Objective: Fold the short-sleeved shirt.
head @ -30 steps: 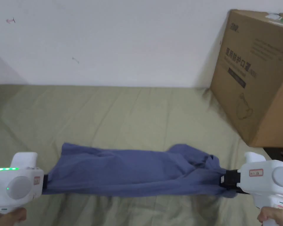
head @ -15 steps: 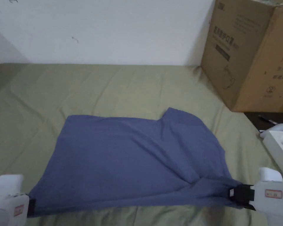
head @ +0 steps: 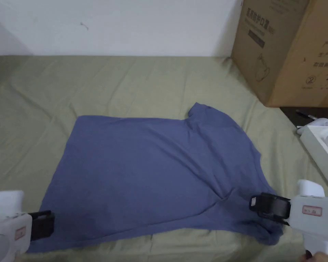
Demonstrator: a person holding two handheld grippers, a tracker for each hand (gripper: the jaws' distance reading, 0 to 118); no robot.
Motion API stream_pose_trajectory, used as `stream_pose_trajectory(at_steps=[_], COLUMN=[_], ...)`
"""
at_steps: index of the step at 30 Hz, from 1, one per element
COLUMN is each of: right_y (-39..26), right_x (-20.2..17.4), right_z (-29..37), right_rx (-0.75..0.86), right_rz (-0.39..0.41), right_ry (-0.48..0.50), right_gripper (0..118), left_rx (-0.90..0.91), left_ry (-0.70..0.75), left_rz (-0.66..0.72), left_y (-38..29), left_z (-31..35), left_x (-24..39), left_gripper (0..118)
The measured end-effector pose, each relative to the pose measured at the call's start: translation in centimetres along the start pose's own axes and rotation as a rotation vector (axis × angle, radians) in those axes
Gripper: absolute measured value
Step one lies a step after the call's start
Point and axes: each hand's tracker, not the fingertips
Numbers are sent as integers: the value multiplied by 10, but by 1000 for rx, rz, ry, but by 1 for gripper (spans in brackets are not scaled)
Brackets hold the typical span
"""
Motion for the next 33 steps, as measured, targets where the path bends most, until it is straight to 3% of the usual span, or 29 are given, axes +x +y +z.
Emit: stream_pose_trajectory(at_steps=[4,6,7,8,9,10,13,14,22,23,25,26,28,30,33], right_y=[2,-1,-3,-5,-8,-13,-24,-29,-38,-38,-38,-38,-38,-39,-39], right_x=[-6,-13,-17,-22,-25,-29,-35,-36,-27,-26,-26,-27,-26,-26,-25], right_z=[20,31,36,40,43,44,48,47,35,34,32,30,27,26,26], right_rx=[63,94,115,126,141,153,151,152,108,106,96,90,76,68,57], right_rz=[10,51,68,86,103,108,144,150,141,141,148,155,161,157,156], right_ry=[21,22,19,9,-1,-17,21,16,10,9,5,0,-2,1,6], right_gripper=[109,84,60,32,16,12,8,0,0,0,0,0,0,0,0], left_rx=[16,11,15,12,15,18,-10,-21,-49,-60,-84,-100,-144,-170,-243], left_ry=[-153,-144,-141,-134,-123,-109,-108,-121,-68,-69,-71,-81,-106,-92,-66], left_rz=[66,37,27,18,6,0,46,65,134,134,132,129,118,93,48], left_y=[6,8,7,5,1,-3,-13,-15,-18,-17,-14,-13,-10,-13,-10], left_z=[26,40,43,45,37,37,40,41,31,27,16,11,-3,-20,-49], left_x=[-2,4,8,11,9,10,3,-1,-29,-31,-33,-32,-27,-17,-11], left_gripper=[100,99,90,61,32,14,0,0,0,6,39,47,50,69,70])
